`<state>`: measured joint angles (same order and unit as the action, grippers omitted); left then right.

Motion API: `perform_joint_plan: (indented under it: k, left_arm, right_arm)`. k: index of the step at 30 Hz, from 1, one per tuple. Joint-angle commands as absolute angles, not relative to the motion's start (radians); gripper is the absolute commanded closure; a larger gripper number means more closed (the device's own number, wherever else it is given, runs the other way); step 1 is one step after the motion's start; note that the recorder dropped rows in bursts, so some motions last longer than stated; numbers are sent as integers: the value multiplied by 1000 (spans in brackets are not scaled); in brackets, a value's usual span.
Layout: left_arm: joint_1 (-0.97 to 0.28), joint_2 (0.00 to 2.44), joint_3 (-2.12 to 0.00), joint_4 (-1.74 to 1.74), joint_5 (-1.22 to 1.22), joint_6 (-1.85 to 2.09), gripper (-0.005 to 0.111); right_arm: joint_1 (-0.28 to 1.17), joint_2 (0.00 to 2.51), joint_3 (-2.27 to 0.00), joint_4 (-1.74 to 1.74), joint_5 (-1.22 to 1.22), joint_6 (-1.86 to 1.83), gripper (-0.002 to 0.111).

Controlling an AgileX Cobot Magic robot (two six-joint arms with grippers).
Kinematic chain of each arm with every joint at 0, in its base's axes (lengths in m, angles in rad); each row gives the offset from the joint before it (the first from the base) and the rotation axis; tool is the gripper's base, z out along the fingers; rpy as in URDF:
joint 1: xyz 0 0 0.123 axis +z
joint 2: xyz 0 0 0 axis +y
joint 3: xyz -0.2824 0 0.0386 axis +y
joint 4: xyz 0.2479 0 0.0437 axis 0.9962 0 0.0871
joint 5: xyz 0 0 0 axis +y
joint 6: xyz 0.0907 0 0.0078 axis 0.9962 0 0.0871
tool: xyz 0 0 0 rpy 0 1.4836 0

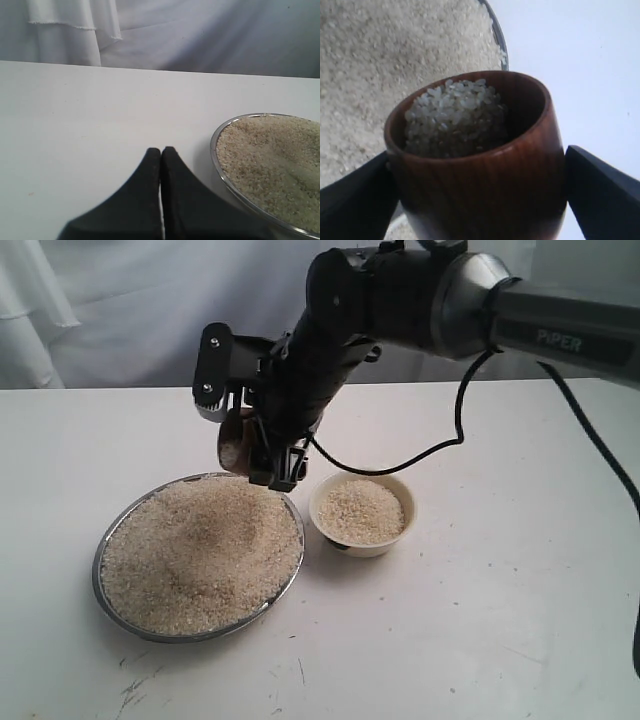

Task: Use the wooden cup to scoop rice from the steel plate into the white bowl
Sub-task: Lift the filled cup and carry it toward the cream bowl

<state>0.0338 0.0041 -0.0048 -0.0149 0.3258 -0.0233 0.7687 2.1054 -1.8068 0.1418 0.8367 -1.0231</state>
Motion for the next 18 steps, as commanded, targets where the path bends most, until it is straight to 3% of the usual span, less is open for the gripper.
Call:
perform_joint_plan:
  k: [1, 18]
  left_arm:
    - [36, 0, 0, -16, 319, -24, 107]
    - [36, 0, 0, -16, 319, -24, 107]
  right_arm:
    - [744, 2070, -1812, 38, 868, -980, 108]
    - [657, 2022, -1806, -127, 1022, -968, 108]
